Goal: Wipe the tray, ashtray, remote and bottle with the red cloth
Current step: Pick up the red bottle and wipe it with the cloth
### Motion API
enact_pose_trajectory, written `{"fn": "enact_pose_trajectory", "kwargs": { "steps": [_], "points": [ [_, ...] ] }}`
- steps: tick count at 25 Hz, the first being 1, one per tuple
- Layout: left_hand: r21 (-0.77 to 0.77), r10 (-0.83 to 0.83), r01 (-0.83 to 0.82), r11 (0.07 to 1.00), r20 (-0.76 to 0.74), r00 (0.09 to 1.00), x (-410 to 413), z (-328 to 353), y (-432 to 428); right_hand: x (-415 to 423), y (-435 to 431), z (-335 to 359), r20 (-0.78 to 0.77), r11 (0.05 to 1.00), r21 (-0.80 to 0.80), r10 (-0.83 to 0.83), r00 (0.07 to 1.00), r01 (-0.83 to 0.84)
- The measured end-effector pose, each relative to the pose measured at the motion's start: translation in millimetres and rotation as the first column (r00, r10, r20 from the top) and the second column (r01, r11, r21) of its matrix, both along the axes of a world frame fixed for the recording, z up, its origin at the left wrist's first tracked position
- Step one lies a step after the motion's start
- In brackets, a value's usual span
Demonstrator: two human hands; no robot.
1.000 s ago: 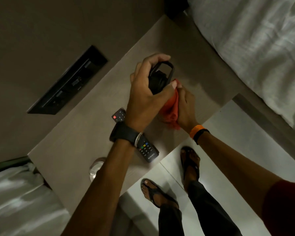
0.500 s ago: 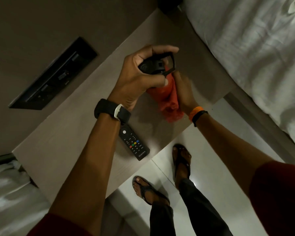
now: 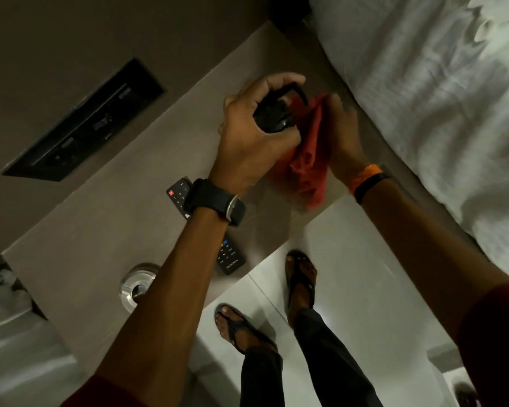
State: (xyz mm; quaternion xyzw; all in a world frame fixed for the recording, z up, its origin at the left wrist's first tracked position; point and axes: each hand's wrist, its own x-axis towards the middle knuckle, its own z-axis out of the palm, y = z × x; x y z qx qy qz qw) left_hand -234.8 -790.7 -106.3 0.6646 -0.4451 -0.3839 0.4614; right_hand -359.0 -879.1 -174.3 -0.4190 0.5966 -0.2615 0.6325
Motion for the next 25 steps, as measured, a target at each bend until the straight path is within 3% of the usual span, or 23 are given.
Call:
{"fn": "enact_pose_trajectory", "kwargs": {
  "steps": [2, 3, 4, 5, 6, 7, 8, 10, 12, 15, 17, 18, 20, 22, 23, 25],
  "points": [
    [-0.031, 0.106, -0.107, 0.994, -0.029, 0.994, 9.4, 2.7, 2.7, -16.0, 0.3, -6.2, -0.046, 0.974, -0.226, 0.019, 0.999, -0.029],
    [-0.043, 0.148, -0.149, 0.988, -0.035, 0.988, 15.8, 3.5, 3.3, -22.4, 7.0, -15.4, -0.025, 0.947, -0.293, 0.131, 0.991, -0.133],
    [-0.049, 0.184, -0.186, 0.981, -0.035, 0.982, 22.0, 4.9, 3.1, -25.3, 19.9, -23.1, -0.155, 0.863, -0.352, 0.327, 0.932, -0.362],
    [-0.046, 0.218, -0.220, 0.974, -0.034, 0.975, 26.8, 6.9, 3.0, -26.9, 39.2, -42.3, -0.428, 0.686, -0.350, 0.489, 0.760, -0.638],
    [-0.037, 0.242, -0.243, 0.969, -0.038, 0.970, 30.2, 8.5, 2.7, -27.3, 60.3, -60.5, -0.721, 0.443, -0.241, 0.514, 0.465, -0.863],
    [-0.026, 0.250, -0.251, 0.968, -0.042, 0.967, 32.0, 9.1, 2.4, -28.9, 77.4, -74.6, -0.855, 0.267, -0.139, 0.453, 0.252, -0.954],
    [-0.016, 0.241, -0.242, 0.970, -0.044, 0.969, 31.9, 9.1, 1.5, -32.2, 91.6, -82.9, -0.898, 0.154, -0.102, 0.412, 0.158, -0.983],
    [0.009, 0.219, -0.219, 0.976, -0.043, 0.975, 30.0, 7.1, -1.5, -46.4, 109.2, -89.8, -0.875, -0.009, -0.147, 0.467, 0.126, -0.989],
    [0.037, 0.208, -0.207, 0.978, -0.041, 0.977, 26.1, 3.4, -4.5, -63.7, 116.1, -90.4, -0.837, -0.090, -0.228, 0.527, 0.147, -0.970],
    [0.068, 0.222, -0.220, 0.973, -0.021, 0.975, 17.2, -2.5, -6.3, -79.5, 123.0, -74.8, -0.748, -0.016, -0.312, 0.620, 0.235, -0.950],
    [0.085, 0.216, -0.216, 0.973, 0.009, 0.976, 12.8, -4.1, -7.4, -84.6, 132.2, -62.8, -0.684, 0.098, -0.322, 0.664, 0.303, -0.942],
    [0.087, 0.202, -0.204, 0.975, 0.029, 0.979, 11.5, -3.6, -7.8, -85.9, 136.2, -55.4, -0.613, 0.203, -0.318, 0.701, 0.364, -0.926],
    [0.072, 0.171, -0.177, 0.982, 0.074, 0.982, 11.1, -2.9, -4.7, -84.8, 142.3, -37.2, -0.360, 0.557, -0.255, 0.704, 0.612, -0.791],
    [0.056, 0.179, -0.188, 0.980, 0.139, 0.974, 11.0, -2.1, 9.1, -78.0, 144.0, -17.9, -0.141, 0.825, -0.098, 0.543, 0.828, -0.557],
    [0.053, 0.212, -0.221, 0.974, 0.135, 0.968, 10.8, -3.1, 20.2, -73.4, 143.4, -8.5, -0.050, 0.895, -0.011, 0.445, 0.894, -0.446],
    [0.097, 0.316, -0.316, 0.944, 0.011, 0.949, 10.4, -9.7, 51.5, -67.6, 142.2, 8.9, 0.188, 0.946, 0.179, 0.237, 0.953, -0.270]
  ]
}}
